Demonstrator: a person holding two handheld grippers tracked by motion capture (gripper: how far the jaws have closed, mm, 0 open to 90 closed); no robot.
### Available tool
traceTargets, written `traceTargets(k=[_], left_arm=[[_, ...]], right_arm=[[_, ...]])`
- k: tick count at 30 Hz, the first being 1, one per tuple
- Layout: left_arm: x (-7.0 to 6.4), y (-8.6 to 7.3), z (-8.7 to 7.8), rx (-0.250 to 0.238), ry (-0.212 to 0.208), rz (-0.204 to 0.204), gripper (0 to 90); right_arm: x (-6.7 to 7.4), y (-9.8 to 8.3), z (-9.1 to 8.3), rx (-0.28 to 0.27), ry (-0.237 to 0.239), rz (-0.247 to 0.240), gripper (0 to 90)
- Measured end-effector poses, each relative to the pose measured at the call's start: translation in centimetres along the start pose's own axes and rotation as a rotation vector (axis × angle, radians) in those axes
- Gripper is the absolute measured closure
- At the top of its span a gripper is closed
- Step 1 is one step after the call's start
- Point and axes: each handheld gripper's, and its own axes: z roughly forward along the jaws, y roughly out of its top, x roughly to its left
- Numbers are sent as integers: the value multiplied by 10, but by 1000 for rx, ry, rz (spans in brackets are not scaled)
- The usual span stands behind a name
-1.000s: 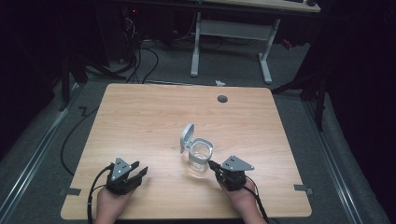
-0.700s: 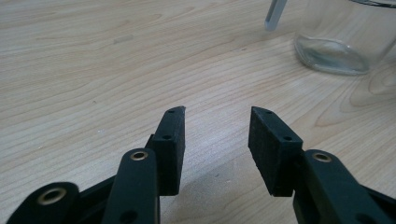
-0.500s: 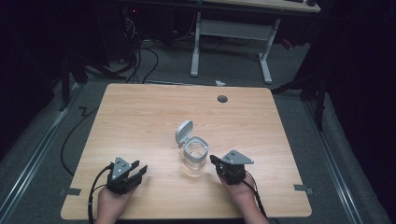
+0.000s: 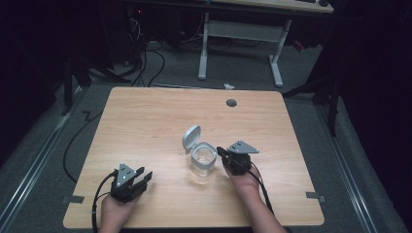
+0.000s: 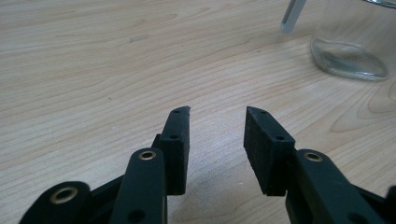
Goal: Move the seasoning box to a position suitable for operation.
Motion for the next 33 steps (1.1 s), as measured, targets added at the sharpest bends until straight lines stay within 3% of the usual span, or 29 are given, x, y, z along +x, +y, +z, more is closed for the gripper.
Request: traceTargets(k=[8,21,33], left_arm=[[0,0,-1,6,-10,2,632],[-3,-3,0,14,-26,-1,618],[-1,-2,0,11,-17,-9,625]], right_arm=[[4,1,-2,-1,11,-8,900],[15,-7,-19,-32,26,-20,899],[4,-5,-6,1,20,-7,900]])
